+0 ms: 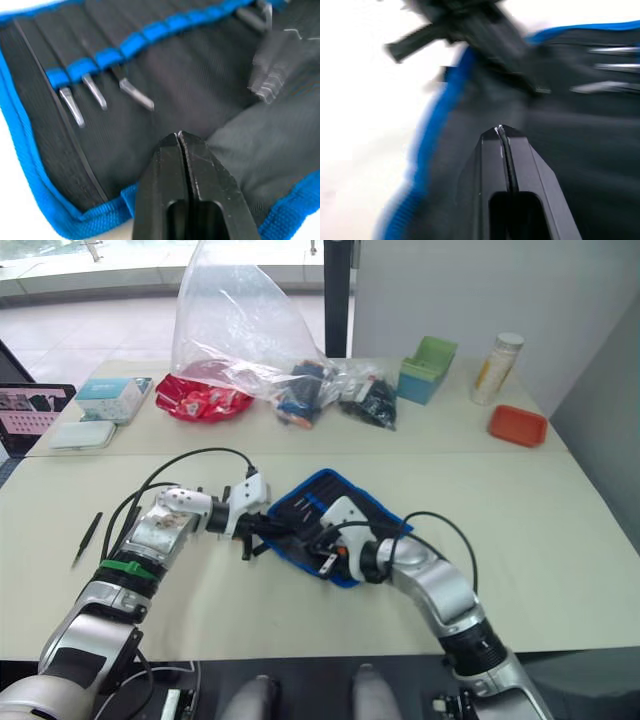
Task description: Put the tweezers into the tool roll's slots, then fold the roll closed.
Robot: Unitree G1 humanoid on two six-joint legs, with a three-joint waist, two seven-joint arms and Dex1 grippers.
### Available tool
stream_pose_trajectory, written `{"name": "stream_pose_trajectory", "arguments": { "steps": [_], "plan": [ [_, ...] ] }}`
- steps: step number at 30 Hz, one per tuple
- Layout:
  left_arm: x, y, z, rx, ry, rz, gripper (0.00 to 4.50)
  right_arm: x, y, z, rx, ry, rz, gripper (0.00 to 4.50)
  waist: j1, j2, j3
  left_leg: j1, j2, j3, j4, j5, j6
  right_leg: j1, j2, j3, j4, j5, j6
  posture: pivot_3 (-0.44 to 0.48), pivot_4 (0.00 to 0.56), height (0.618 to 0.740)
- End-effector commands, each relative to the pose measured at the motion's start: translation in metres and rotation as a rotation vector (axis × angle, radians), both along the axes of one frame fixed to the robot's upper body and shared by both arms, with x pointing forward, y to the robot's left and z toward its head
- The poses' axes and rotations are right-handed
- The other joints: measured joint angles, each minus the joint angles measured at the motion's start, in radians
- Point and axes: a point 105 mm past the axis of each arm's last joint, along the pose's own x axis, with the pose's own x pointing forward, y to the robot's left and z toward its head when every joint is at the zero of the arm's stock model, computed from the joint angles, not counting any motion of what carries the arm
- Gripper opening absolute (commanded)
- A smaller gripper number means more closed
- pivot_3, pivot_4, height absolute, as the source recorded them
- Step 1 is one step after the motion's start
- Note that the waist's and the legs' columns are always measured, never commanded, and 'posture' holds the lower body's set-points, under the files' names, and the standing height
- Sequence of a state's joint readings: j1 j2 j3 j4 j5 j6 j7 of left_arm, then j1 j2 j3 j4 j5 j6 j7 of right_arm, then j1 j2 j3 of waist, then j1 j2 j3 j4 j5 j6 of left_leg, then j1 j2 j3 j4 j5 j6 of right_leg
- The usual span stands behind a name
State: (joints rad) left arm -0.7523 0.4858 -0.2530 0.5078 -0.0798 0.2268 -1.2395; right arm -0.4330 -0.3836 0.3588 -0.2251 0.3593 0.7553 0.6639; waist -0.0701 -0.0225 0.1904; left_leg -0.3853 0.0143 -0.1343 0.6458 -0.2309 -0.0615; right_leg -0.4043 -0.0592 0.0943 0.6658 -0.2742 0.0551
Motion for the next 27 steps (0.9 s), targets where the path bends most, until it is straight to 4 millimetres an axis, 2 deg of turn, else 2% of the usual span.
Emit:
{"name": "stream_pose_trajectory", "arguments": {
  "steps": [1,4,8,11,13,18,21,22,25,27],
  "plan": [
    [-0.005,0.007,-0.015,0.055,0.036,0.018,0.02,-0.001,-0.002,-0.01,-0.089,-0.025,0.031,0.0,0.0,0.0,0.0,0.0,0.0,0.0,0.0,0.0,0.0,0.0,0.0,0.0,0.0,0.0,0.0,0.0,0.15,0.74],
    [-0.007,0.012,-0.024,0.064,0.044,0.035,0.02,-0.007,-0.003,-0.017,-0.087,0.023,0.041,0.0,-0.001,0.0,-0.001,0.003,0.0,0.0,0.0,0.0,0.0,0.002,0.0,0.0,0.0,0.0,0.0,0.0,0.15,0.74],
    [-0.007,0.018,-0.034,0.057,0.04,0.075,0.02,-0.033,-0.006,-0.035,-0.101,0.159,0.134,0.0,-0.002,0.0,-0.005,0.005,0.0,0.0,-0.001,0.0,0.0,0.004,0.0,0.0,0.0,0.0,0.0,0.0,0.15,0.74],
    [-0.004,0.019,-0.036,0.032,0.027,0.099,0.02,-0.045,-0.007,-0.037,-0.087,0.207,0.191,0.0,-0.002,0.0,-0.005,0.015,0.0,0.0,-0.002,0.0,0.0,0.014,0.0,0.0,-0.002,-0.002,0.003,0.0,0.15,0.74],
    [-0.002,0.019,-0.037,0.015,0.02,0.107,0.02,-0.05,-0.009,-0.038,-0.091,0.225,0.213,0.0,-0.002,0.0,-0.005,0.018,0.001,0.0,-0.003,0.0,0.0,0.017,0.0,0.0,-0.002,-0.005,0.008,0.0,0.15,0.74],
    [-0.006,0.017,-0.03,-0.063,-0.038,0.06,0.02,-0.05,-0.017,-0.044,-0.106,0.215,0.203,0.0,-0.002,-0.001,-0.006,0.018,0.001,0.0,-0.003,0.002,0.001,0.017,0.001,0.001,-0.002,-0.005,0.008,0.0,0.15,0.74],
    [-0.007,0.007,0.008,-0.285,-0.051,0.044,0.02,-0.048,-0.013,-0.036,-0.065,0.163,0.22,0.0,-0.001,-0.001,-0.006,0.018,0.001,0.0,-0.003,0.002,0.001,0.016,0.001,0.001,-0.002,-0.005,0.008,0.0,0.15,0.74],
    [-0.009,0.005,0.015,-0.323,-0.052,0.034,0.02,-0.048,-0.012,-0.034,-0.058,0.155,0.224,0.0,0.0,-0.001,-0.006,0.017,0.001,0.0,-0.003,0.002,0.001,0.016,0.001,0.001,-0.002,-0.005,0.008,0.0,0.15,0.74],
    [-0.016,0.006,0.018,-0.314,-0.055,0.011,0.02,-0.047,-0.008,-0.02,0.002,0.122,0.226,0.0,0.002,-0.002,-0.005,0.015,0.001,0.0,-0.002,0.002,0.001,0.014,0.001,0.001,-0.002,-0.004,0.008,0.0,0.15,0.74],
    [-0.023,0.012,0.01,-0.263,-0.058,0.005,0.02,-0.051,-0.004,0.006,0.106,0.094,0.255,0.0,0.003,-0.002,-0.005,0.014,0.001,0.0,-0.002,0.002,0.001,0.014,0.001,0.001,-0.003,-0.004,0.008,0.0,0.15,0.74]
  ]
}}
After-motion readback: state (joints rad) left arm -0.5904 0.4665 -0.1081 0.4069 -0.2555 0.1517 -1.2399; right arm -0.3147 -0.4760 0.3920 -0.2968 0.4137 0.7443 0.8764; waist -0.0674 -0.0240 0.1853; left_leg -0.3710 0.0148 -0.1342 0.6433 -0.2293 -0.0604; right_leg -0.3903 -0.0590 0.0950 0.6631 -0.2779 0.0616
